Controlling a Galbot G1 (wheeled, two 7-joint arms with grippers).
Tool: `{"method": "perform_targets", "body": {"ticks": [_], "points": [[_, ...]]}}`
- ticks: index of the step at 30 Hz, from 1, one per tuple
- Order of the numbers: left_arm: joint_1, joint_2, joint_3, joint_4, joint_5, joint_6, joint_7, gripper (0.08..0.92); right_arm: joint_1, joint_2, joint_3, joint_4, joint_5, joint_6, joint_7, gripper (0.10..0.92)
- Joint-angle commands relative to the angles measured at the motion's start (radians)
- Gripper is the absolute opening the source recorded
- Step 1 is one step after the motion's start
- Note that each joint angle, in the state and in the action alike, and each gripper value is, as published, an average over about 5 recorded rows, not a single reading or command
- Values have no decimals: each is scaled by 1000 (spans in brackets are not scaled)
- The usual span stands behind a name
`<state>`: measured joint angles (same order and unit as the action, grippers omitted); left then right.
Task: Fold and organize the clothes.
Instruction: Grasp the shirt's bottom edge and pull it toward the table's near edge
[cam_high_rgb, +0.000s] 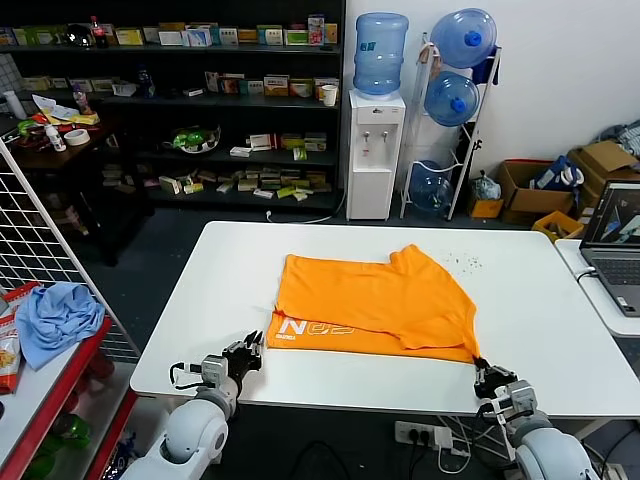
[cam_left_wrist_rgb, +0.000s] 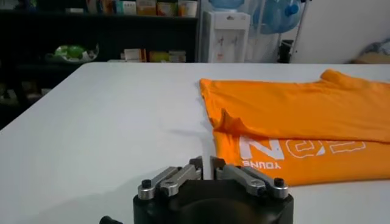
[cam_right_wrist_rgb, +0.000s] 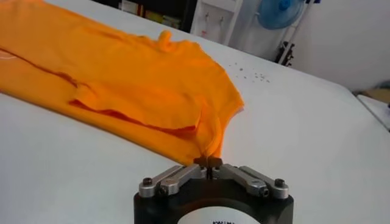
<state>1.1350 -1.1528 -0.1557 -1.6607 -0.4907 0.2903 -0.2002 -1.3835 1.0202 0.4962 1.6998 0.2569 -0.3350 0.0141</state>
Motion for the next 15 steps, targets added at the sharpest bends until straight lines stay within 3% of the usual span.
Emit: {"method": "perform_targets", "body": {"ticks": [1,4,15], "points": [[25,-16,-8,-45,-29,19,-3,146,-27,-5,1,30,0,-6,6,126],[20,-25,-7,-46,-28,16,-4,162,-26,-3,2,18,-1,-3,6,126],[-2,-60,17,36,-6,13,2,472,-21,-1,-2,12,-1,-1,6,126]]}}
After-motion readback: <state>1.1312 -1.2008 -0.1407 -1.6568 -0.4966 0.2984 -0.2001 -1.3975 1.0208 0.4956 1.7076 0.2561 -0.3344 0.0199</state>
